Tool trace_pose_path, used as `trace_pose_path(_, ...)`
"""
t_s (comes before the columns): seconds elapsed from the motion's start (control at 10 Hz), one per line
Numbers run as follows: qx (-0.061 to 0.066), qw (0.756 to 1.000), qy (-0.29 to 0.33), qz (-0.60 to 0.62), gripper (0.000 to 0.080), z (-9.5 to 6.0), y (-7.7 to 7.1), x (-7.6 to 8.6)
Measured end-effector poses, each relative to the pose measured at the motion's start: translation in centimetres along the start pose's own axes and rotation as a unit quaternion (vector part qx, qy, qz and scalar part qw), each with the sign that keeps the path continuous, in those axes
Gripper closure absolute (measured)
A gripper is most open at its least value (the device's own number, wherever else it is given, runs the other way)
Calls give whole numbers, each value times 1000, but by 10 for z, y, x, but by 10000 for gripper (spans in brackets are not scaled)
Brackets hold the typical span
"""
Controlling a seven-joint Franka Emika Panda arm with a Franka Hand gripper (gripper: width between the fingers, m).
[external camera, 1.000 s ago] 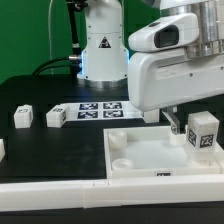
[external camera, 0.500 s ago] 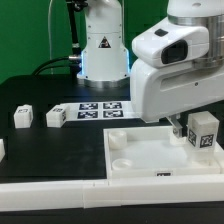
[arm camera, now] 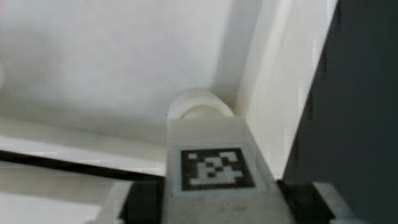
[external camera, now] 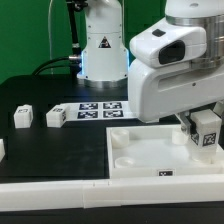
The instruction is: Assemble one leg
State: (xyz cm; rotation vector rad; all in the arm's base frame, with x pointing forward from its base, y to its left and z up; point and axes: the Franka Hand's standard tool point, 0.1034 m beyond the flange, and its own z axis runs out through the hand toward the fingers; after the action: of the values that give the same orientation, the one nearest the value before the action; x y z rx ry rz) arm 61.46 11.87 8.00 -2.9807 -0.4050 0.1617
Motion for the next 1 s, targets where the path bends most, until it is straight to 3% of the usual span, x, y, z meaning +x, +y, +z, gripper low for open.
trace_pose_path(0.3, 0, 999, 4, 37, 503, -1, 0, 1)
trace_pose_path(0.5, -2, 983, 19, 185, 503, -2, -2, -2)
trace_pose_path(0.9, 3, 911, 28, 411, 503, 5, -2, -3)
trace_pose_path(1.0, 9, 877, 26, 480, 503, 5, -3, -3)
